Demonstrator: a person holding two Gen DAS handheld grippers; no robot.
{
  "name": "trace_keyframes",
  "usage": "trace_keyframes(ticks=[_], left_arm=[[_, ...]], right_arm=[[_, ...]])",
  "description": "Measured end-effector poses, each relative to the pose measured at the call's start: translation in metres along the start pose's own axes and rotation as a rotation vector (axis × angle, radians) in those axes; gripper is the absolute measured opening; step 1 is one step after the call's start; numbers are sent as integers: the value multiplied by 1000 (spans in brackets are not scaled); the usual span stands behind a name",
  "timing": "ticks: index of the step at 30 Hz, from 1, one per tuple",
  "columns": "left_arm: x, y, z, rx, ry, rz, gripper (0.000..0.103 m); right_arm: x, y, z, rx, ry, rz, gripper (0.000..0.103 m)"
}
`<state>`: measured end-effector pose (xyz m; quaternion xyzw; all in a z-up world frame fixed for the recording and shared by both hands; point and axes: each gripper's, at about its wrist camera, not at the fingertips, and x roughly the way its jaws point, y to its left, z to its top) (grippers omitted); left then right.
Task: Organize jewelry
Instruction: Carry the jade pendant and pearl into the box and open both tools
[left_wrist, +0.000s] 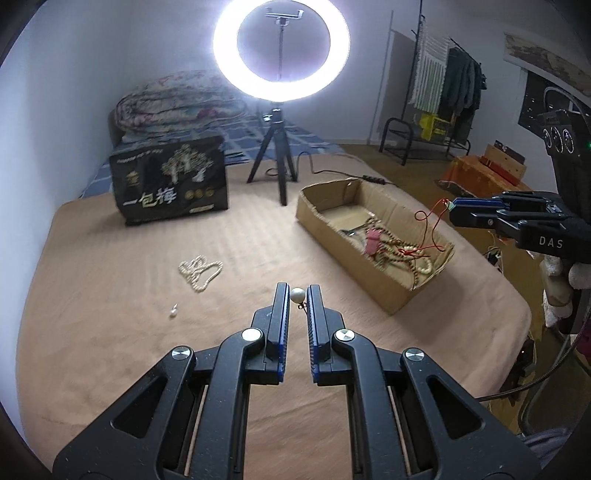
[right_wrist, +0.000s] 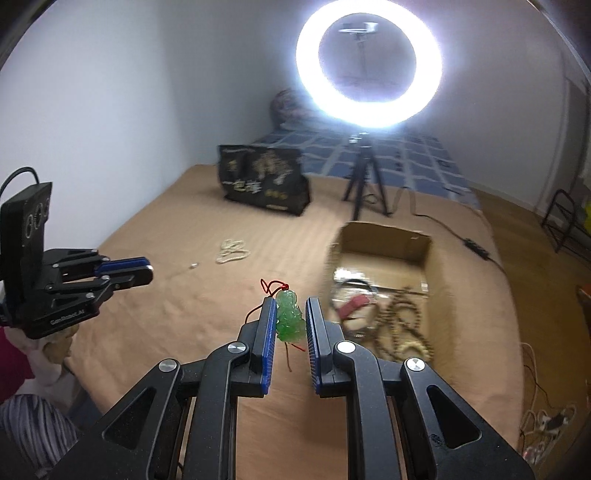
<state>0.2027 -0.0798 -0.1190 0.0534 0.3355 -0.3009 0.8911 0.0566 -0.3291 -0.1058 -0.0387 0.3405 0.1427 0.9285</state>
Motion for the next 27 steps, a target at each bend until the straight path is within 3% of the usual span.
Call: trace_keyframes(ticks=[12,27], left_arm=[[47,-46,43,32,-12,-42,8],[122,-78,87,47,6,-50,8]], right_arm=[[-14,-56,-10,93,-7,-93,14],[10,-88,-22,137,15,-103,14]])
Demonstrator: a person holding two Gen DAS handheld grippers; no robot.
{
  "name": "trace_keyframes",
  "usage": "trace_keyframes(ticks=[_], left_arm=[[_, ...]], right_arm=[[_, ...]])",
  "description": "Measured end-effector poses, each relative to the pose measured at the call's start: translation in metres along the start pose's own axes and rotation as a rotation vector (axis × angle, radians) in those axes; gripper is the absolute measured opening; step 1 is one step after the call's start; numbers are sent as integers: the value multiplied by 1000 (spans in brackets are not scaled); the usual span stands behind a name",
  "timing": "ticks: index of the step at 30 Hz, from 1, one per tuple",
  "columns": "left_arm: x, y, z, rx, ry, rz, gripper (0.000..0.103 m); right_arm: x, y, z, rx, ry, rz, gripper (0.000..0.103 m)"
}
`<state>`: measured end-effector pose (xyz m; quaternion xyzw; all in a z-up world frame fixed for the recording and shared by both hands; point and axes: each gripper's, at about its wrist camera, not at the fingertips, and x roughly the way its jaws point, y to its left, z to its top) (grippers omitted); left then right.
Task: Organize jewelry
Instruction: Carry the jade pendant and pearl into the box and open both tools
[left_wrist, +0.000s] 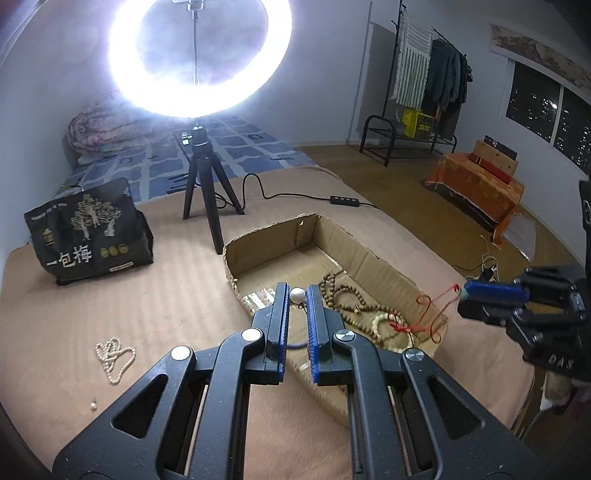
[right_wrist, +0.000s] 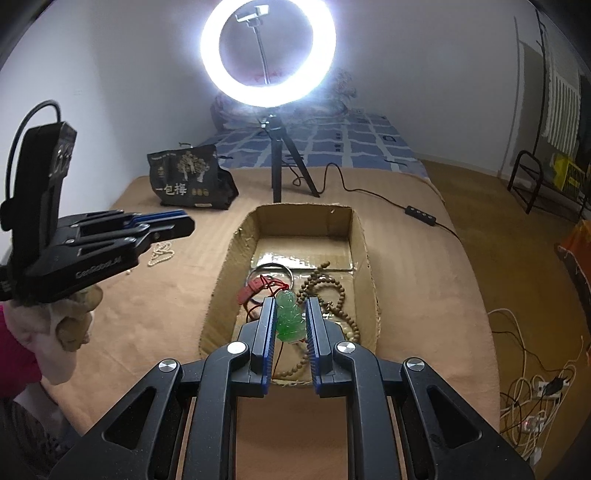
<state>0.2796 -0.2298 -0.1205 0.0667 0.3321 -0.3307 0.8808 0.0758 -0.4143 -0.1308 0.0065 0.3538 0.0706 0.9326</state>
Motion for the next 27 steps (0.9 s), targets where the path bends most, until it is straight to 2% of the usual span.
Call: trace_keyframes(ticks=[11,27], left_arm=[[36,3,6,-21,24,16,8],[54,1,10,-18,27,5,8]], right_arm=[[22,-15,-3,29,28,-13,14],[42,-15,0,28,54,-8,14]])
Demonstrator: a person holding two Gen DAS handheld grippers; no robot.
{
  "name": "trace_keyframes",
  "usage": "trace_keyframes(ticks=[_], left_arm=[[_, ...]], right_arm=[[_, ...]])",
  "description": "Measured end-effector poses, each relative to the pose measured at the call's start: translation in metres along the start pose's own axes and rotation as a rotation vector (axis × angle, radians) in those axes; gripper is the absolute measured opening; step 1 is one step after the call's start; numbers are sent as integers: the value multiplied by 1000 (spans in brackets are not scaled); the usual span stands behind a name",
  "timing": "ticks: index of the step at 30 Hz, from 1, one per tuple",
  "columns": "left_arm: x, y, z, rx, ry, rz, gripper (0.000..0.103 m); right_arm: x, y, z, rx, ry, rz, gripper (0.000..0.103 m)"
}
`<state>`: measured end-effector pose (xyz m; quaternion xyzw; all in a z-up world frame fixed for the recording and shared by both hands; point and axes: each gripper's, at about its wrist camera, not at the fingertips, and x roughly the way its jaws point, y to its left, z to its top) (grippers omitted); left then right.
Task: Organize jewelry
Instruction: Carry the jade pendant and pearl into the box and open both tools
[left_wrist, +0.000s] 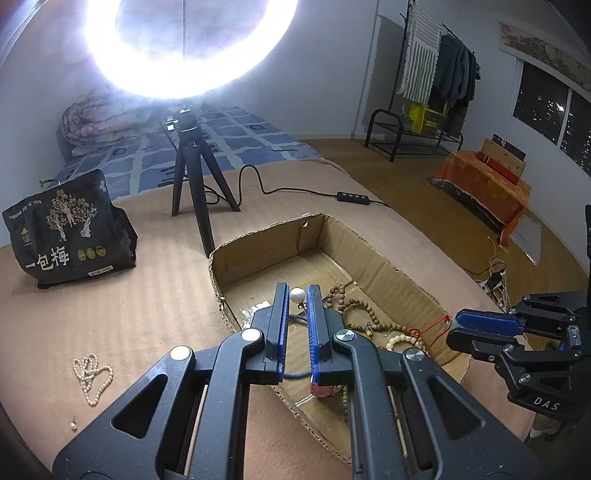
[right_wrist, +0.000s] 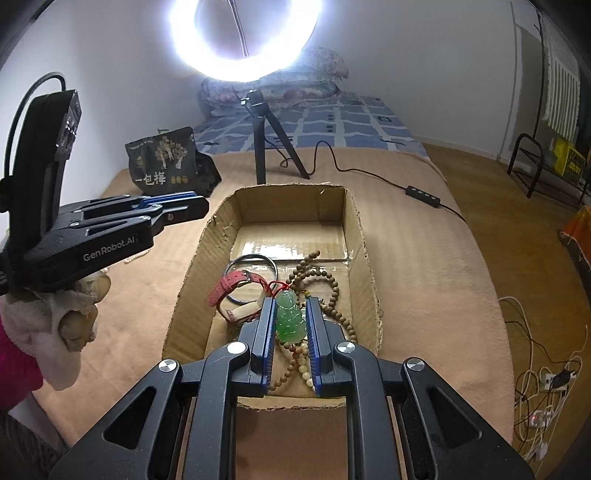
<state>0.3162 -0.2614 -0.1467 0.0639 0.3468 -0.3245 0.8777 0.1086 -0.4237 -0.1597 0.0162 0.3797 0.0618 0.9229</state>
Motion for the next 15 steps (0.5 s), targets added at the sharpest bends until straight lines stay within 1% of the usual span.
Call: trace_keyframes(ticks=[9,10,11,12,13,15], left_arm=[[0,-2,2,7,-5,-8,9],[0,-3,2,7,-3,-4,18],[0,-2,2,6,-4,-2,27],[-1,-2,2,5,-10,0,44],[-3,-2,2,6,-22,4,50],[-5,-2,3,11,-30,17,51]], right_arm=[[1,4,-1,-11,-2,-6,15],[2,4,-1,-10,1,-9,21],[2,4,-2,-10,1,-10,25],[2,4,-2,-8,-2,-10,35],[1,4,-2,-6,-6,-13,44],[-1,4,-2,-2,-18,-21,52]])
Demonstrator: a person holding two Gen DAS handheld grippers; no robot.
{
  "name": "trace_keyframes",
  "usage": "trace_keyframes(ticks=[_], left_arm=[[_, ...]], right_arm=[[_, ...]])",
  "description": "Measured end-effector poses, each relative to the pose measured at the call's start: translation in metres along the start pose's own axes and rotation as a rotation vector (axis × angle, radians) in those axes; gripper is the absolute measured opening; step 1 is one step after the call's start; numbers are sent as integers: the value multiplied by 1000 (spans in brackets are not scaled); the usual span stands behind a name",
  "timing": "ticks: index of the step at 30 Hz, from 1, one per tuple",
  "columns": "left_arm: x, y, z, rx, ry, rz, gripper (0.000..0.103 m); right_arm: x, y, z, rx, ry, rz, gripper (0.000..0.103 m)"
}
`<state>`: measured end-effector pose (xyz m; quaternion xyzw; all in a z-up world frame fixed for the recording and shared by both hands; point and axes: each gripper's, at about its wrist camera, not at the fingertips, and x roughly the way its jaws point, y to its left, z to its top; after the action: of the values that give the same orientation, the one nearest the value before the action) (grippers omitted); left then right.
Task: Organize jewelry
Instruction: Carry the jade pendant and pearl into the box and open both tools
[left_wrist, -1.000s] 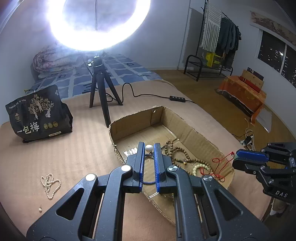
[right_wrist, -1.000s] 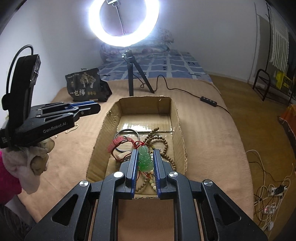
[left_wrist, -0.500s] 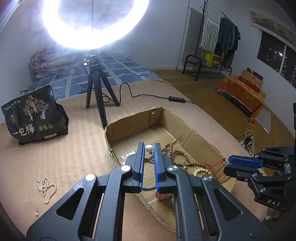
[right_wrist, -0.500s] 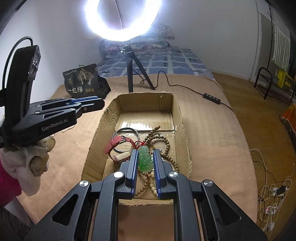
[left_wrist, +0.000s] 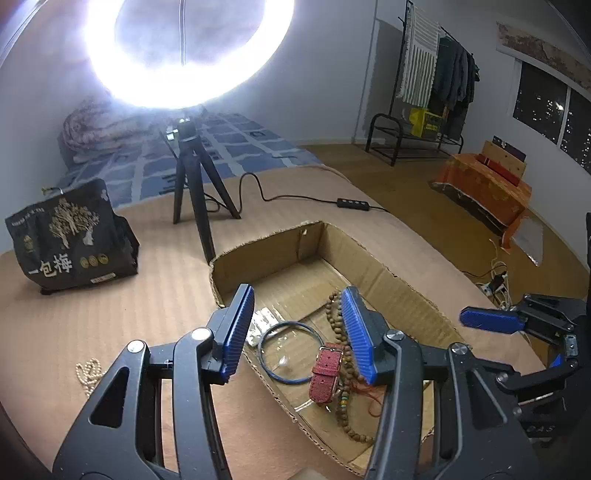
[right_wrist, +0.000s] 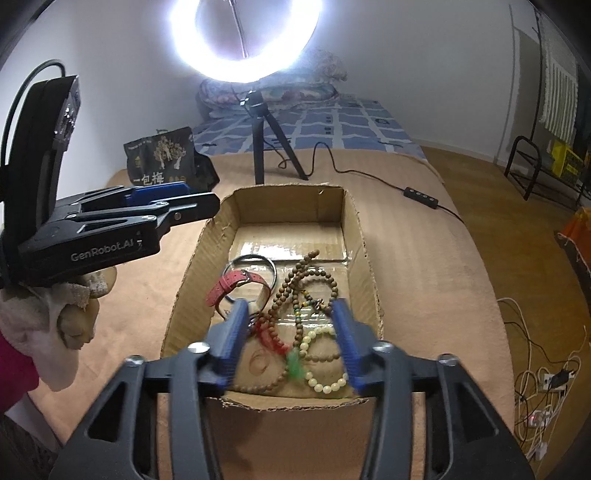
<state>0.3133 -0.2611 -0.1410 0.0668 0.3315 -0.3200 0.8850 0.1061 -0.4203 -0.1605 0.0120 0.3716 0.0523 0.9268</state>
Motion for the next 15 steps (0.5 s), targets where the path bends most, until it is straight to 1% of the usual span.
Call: trace_keyframes(ticks=[1,2,3,4,6,11,15], left_arm=[[0,0,1,1,2,3,54],[-1,1,1,-1,3,3,58],[-1,1,1,-4,1,2,68],[-2,1,1,-8,-5,2,74],[-3,1,1,-7,-10,4,76],[-5,1,2,-8,-8,10,77],[-9,2,2,-12,-13,9,77]], right_arm=[[-1,0,0,2,-5,-4,59],[-1,0,0,3,-7,-8,63],[-1,0,0,4,-9,-13,71],[-2,0,0,4,-12,-21,75],[-3,0,1,2,-19,-41,75],[-1,4,3,-10,-6,-102,76],[-1,8,3,-17,-3,-108,76]])
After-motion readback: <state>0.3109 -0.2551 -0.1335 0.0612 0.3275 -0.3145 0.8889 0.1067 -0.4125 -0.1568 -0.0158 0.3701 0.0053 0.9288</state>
